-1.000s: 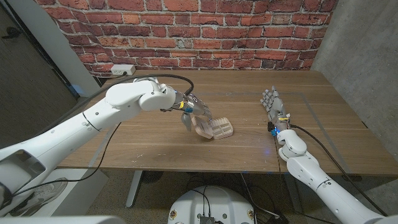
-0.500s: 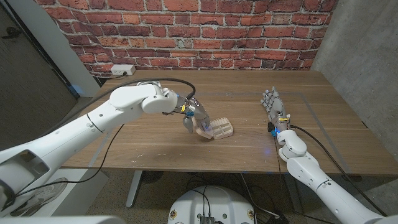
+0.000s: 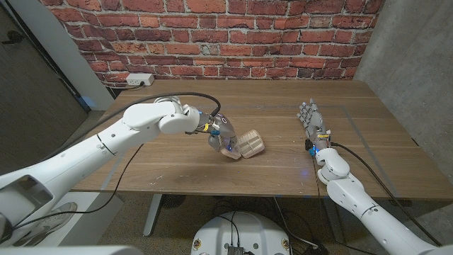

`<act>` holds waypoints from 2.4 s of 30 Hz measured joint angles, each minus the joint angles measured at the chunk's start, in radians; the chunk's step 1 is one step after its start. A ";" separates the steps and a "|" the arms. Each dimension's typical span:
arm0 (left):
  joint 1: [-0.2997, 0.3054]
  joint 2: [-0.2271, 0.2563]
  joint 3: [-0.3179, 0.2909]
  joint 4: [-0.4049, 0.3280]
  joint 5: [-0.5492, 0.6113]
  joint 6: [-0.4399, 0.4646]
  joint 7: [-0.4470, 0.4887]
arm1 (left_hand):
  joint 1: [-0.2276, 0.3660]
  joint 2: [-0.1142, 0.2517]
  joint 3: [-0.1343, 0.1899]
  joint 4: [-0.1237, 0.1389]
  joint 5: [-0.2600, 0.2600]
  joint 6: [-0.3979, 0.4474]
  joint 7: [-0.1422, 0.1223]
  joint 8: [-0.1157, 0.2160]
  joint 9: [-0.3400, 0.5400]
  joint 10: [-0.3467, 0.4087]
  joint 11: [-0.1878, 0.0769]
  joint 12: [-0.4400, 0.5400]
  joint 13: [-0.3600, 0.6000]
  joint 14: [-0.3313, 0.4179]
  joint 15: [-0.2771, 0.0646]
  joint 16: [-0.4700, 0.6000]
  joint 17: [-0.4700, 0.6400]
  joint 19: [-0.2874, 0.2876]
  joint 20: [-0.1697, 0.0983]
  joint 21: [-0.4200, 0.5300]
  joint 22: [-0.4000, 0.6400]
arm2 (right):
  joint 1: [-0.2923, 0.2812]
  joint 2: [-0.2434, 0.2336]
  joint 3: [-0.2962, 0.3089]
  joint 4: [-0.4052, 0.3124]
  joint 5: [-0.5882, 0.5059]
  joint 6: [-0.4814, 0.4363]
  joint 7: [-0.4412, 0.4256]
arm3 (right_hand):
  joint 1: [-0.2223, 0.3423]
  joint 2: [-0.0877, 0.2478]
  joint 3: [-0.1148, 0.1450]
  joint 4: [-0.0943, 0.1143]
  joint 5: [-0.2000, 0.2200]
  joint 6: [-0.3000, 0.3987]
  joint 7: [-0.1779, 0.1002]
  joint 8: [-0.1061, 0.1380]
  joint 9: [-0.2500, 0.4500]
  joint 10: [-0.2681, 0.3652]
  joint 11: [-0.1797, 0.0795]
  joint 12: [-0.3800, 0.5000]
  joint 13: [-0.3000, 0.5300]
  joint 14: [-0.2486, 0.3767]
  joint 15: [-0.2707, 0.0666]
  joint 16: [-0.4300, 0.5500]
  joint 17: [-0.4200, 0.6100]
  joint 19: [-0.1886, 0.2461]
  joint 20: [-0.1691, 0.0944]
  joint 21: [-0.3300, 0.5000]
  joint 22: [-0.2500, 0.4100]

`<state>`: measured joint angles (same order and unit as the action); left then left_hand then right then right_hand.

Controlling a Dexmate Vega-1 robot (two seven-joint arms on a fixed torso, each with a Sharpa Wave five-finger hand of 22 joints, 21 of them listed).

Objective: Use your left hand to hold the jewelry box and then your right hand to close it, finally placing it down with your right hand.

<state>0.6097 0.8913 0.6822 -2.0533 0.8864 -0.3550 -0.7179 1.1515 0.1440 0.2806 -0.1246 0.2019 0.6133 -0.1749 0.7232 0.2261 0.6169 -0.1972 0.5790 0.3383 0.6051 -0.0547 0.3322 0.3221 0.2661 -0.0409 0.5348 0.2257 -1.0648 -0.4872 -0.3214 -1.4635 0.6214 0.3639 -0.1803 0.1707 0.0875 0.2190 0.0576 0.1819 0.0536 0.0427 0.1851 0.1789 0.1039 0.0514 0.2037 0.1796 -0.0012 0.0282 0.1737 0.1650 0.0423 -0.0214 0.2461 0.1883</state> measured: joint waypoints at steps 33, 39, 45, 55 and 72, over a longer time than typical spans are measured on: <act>0.169 0.066 -0.123 -0.046 0.029 0.068 0.330 | -0.015 0.037 0.065 0.040 -0.013 0.152 0.023 0.087 -0.023 0.106 0.014 0.090 0.061 0.115 -0.015 0.007 0.077 0.011 0.000 0.069 0.005 | -0.019 -0.018 0.001 -0.050 -0.019 -0.018 -0.020 | -0.004 0.004 -0.005 -0.005 0.000 0.000 0.000 0.000 0.000 0.005 0.005 0.000 0.000 0.000 0.000 0.000 0.000 0.007 0.007 0.000 0.000; 0.212 0.074 -0.159 -0.059 0.034 0.082 0.380 | -0.012 0.029 0.070 0.037 -0.013 0.152 0.023 0.087 -0.024 0.111 0.019 0.094 0.067 0.120 -0.020 0.000 0.084 0.011 0.000 0.076 0.004 | -0.020 -0.019 0.001 -0.054 -0.021 -0.021 -0.021 | -0.004 0.004 -0.005 -0.005 0.000 0.000 0.000 0.000 0.000 0.005 0.005 0.000 0.000 0.000 0.000 0.000 0.000 0.007 0.007 0.000 0.000; 0.253 0.075 -0.192 -0.066 0.034 0.082 0.380 | -0.012 0.029 0.076 0.038 -0.014 0.158 0.025 0.087 -0.024 0.117 0.021 0.098 0.072 0.120 -0.020 -0.003 0.089 0.011 0.000 0.077 0.004 | -0.020 -0.019 0.001 -0.054 -0.022 -0.023 -0.022 | -0.004 0.004 -0.005 -0.005 0.000 0.000 0.000 0.000 0.000 0.005 0.005 0.000 0.000 0.000 0.000 0.000 0.000 0.007 0.007 -0.006 0.000; 0.305 0.041 -0.226 -0.050 0.061 0.198 0.712 | -0.006 0.023 0.078 0.037 -0.017 0.163 0.030 0.096 -0.024 0.126 0.022 0.110 0.081 0.131 -0.020 -0.003 0.103 0.011 0.000 0.089 0.004 | -0.024 -0.026 0.001 -0.065 -0.027 -0.028 -0.023 | -0.004 0.004 -0.005 -0.005 0.000 0.000 0.000 0.000 0.000 0.005 0.005 0.000 0.000 0.005 0.005 0.000 0.000 0.007 0.007 -0.006 0.000; 0.337 -0.046 -0.232 0.041 -0.056 0.262 0.986 | -0.008 0.020 0.083 0.034 -0.018 0.169 0.030 0.109 -0.024 0.142 0.027 0.128 0.094 0.154 -0.026 -0.003 0.130 0.007 -0.004 0.107 0.004 | -0.016 -0.030 -0.006 -0.060 -0.034 -0.037 -0.023 | 0.004 -0.003 -0.006 -0.018 0.000 0.000 0.000 0.000 0.000 0.005 0.005 0.000 0.000 0.005 0.005 0.000 0.000 0.007 0.007 -0.012 -0.002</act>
<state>0.9463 0.8448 0.4501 -2.0122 0.8301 -0.0929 0.2677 1.1433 0.1639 0.3637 -0.0910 0.1843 0.7827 -0.1444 0.8323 0.2021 0.7586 -0.1698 0.7073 0.4326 0.7593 -0.0803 0.3289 0.4524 0.2727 -0.0447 0.6415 0.2300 -1.0809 -0.5171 -0.3277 -1.5234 0.5878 0.3268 -0.2033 0.1747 0.0841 0.2130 0.0392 0.1819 0.0535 0.0427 0.1851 0.1789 0.1093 0.0567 0.2037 0.1795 0.0042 0.0335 0.1737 0.1649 0.0494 -0.0144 0.2345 0.1859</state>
